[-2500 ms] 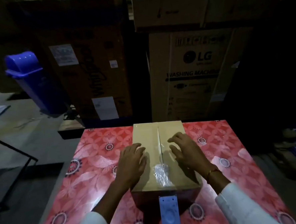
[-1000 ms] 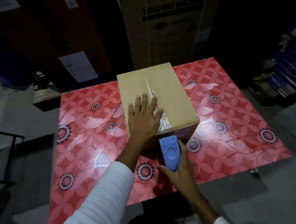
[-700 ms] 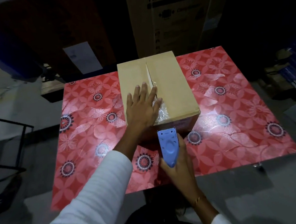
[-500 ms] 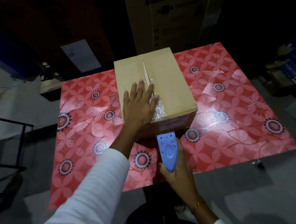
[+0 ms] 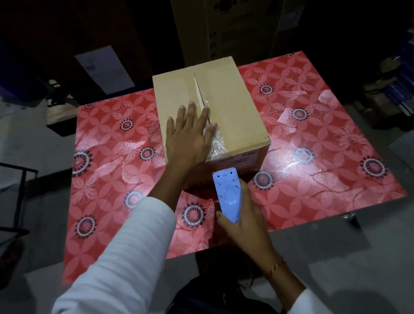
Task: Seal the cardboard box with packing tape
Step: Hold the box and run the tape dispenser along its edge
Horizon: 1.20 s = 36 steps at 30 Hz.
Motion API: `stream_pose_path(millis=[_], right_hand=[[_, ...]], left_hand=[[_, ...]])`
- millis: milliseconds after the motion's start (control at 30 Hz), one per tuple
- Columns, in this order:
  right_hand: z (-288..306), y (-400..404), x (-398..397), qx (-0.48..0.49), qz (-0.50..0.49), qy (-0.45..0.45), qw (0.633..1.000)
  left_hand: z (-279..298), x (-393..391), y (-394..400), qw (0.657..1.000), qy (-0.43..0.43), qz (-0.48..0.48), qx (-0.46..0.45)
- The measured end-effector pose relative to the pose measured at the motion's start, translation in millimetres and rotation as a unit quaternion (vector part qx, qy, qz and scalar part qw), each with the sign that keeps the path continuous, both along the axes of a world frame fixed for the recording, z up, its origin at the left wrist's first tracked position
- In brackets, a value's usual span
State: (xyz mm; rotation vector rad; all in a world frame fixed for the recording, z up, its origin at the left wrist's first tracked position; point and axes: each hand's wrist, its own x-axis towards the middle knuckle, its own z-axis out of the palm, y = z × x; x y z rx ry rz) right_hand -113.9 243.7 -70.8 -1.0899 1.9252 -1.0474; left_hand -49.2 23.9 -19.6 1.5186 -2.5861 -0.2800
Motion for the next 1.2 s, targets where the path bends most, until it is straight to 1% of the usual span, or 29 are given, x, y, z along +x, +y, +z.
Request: stream_pose_path(millis=[233,500,633,867,967,1200], right_hand=[[1.9,0.8,-1.2,-0.002,0.008,-0.004,1.000],[-10.1,22.6,6.2,-0.002,-0.002,-0.024,1.000],[-7.5,24.3,7.0,-0.008,-0.003,-0.005,1.000],[-6.8,33.2,6.9,0.001,-0.002,-0.007,1.000],[-2.7,27.3,1.9,0.019,-0.002,-0.005,1.000],[11.5,8.5,-10.0,0.058,0.031,0.042,0.997]], left_hand=[[-1.5,-0.6,-0.3,1.000,-0.005,0.001,-0.002],[-3.1,0.3,-2.0,1.000,-0.010,0.000,0.002],[-3.9,-0.3,-2.8,1.000,-0.008,-0.001,-0.004],[-4.6,-0.4,-2.7,1.000,-0.003,-0.001,-0.004],[-4.0,0.1,-2.0,1.000,0.000,-0.001,-0.001],[-2.7,-0.2,-1.9,1.000,-0.006,0.002,-0.005]])
